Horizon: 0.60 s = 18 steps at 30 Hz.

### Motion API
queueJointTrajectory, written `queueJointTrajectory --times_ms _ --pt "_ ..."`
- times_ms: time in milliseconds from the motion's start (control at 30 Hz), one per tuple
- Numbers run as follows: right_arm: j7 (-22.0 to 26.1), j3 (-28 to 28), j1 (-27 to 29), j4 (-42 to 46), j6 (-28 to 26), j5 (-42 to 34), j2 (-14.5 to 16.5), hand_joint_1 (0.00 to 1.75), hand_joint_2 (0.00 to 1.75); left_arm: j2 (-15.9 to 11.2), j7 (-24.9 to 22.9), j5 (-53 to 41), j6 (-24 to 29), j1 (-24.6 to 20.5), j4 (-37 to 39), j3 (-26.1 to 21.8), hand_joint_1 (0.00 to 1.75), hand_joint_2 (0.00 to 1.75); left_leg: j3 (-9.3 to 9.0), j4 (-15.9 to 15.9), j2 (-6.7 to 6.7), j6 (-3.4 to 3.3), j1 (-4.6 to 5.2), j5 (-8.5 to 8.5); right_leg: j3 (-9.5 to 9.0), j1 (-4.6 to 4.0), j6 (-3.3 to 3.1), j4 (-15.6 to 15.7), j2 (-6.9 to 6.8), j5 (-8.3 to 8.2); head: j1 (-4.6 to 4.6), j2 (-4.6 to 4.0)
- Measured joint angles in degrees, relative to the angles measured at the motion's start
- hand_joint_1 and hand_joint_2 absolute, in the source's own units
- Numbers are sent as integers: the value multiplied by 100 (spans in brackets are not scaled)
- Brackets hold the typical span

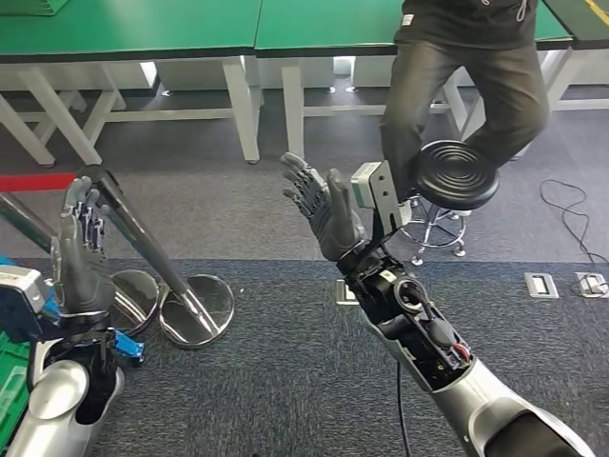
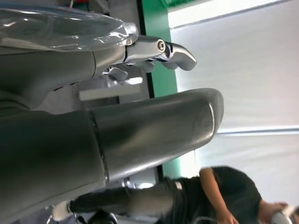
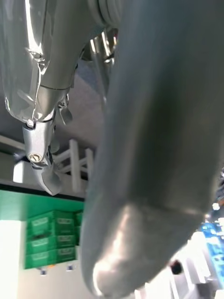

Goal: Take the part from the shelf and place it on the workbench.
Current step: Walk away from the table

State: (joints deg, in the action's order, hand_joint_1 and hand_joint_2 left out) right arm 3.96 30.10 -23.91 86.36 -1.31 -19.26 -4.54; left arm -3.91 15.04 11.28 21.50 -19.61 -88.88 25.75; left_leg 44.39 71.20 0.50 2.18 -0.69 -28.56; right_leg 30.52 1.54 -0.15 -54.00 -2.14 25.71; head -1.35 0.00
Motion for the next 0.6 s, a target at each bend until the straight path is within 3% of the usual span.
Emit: queueJointTrajectory --times_ms 33,100,167,200,267,300,367,400,467,500,533,567,600 --pt "-1 1 0 0 2 0 1 0 0 -4 -13 -2 5 4 -3 0 0 0 -81 -172 -32 14 -19 134 -12 5 12 0 -74 14 10 -1" --pt "-1 2 -4 1 2 0 4 0 0 -10 -21 -4 9 0 -26 0 0 0 -521 -996 -246 15 -29 505 -56 1 57 -1 -204 51 33 -1" --pt "1 1 -14 2 3 0 7 0 0 -11 -23 -6 9 -13 -58 0 0 0 -850 -1605 -433 -41 4 688 -98 -33 119 -3 -310 95 42 -1" --pt "1 2 -17 2 5 0 9 0 0 -13 -24 -7 9 -17 -70 0 0 0 -897 -1701 -451 -79 26 688 -116 -52 153 -1 -361 115 33 -1" --pt "-1 5 -19 4 8 0 17 0 0 -21 -26 -7 10 -10 -90 0 0 0 -893 -1707 -300 -162 37 675 -154 -49 221 11 -457 157 -1 -1" --pt "0 7 -18 6 10 0 22 0 0 -26 -28 -9 10 -7 -103 0 0 0 -905 -1720 -234 -196 28 674 -149 -33 252 -29 -404 211 -10 -1" --pt "2 5 -10 11 9 0 25 0 0 -28 -35 -12 11 -8 -131 0 0 0 -938 -1748 -111 -266 -5 680 26 -4 284 -434 -121 462 -50 -1" --pt "2 4 4 12 9 0 25 0 0 -26 -38 -14 10 -4 -137 0 0 0 -943 -1749 -49 -287 -2 675 224 -4 286 -845 48 649 -82 -1" --pt "-1 5 46 11 9 0 25 0 0 -22 -42 -13 9 21 -139 0 0 0 -948 -1743 99 -313 9 667 657 -12 289 -1649 179 908 -135 -1" --pt "-2 7 66 11 9 0 25 0 0 -22 -43 -12 9 34 -139 0 0 0 -952 -1737 185 -316 15 662 780 -15 287 -1816 196 889 -148 -1" --pt "-3 7 77 11 8 1 25 0 0 -22 -43 -11 8 41 -139 0 0 0 -961 -1727 271 -315 18 654 780 -14 276 -1717 205 739 -158 -1" --pt "-3 4 82 12 5 1 24 0 0 -22 -43 -11 6 46 -140 0 0 0 -972 -1714 359 -307 19 643 677 -13 257 -1397 243 495 -176 -1" --pt "-3 1 84 13 3 2 24 0 0 -22 -43 -11 3 51 -142 0 0 0 -978 -1699 438 -294 12 629 526 -5 230 -980 370 255 -203 -1"
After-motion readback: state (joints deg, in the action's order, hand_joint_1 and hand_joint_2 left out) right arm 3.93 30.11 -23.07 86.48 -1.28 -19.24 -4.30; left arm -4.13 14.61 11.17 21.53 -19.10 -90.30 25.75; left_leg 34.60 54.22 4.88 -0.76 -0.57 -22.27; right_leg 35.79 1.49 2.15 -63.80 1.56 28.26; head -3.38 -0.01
